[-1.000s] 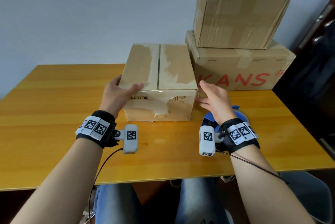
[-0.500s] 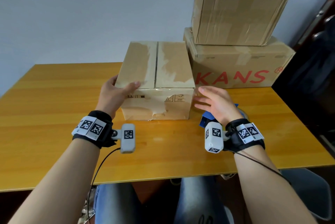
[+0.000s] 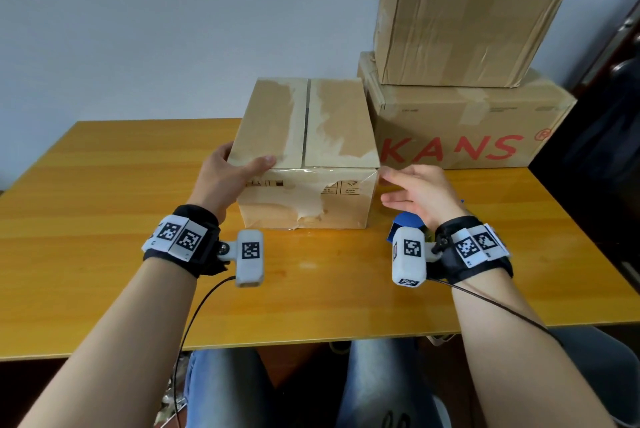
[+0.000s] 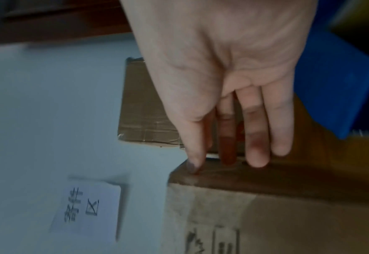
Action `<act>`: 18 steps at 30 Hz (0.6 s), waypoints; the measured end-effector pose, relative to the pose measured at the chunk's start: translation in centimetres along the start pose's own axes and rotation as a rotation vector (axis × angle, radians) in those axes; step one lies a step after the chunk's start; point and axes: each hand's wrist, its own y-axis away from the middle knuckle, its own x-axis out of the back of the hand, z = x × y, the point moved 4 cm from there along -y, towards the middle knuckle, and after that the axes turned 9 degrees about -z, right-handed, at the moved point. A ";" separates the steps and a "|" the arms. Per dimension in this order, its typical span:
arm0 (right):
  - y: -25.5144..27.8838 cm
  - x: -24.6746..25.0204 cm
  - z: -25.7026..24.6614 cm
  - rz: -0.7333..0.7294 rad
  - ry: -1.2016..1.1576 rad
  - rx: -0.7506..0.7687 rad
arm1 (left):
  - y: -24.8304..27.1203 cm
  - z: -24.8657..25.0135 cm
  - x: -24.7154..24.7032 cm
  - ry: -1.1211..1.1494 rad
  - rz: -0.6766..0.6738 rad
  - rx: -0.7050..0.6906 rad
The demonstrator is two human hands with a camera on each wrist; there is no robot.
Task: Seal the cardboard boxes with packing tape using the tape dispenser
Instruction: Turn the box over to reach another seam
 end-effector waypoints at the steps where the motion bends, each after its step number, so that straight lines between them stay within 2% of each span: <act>1: 0.1 0.1 -0.3 0.024 0.051 0.030 | 0.0 0.0 -0.1 0.004 0.002 0.003; 7: 1.6 -0.4 -2.4 0.106 0.119 0.206 | 0.2 -0.1 -0.2 0.014 0.011 0.004; 12: 2.6 -1.4 -2.6 0.157 0.316 0.273 | -0.1 -0.2 -0.1 -0.016 0.033 -0.008; 15: 3.2 -1.8 -2.7 0.155 0.342 0.278 | -0.3 -0.3 -0.1 -0.031 0.033 0.004; 18: 3.7 -1.8 -2.7 0.110 0.310 0.219 | -0.4 -0.5 0.0 -0.037 0.033 0.008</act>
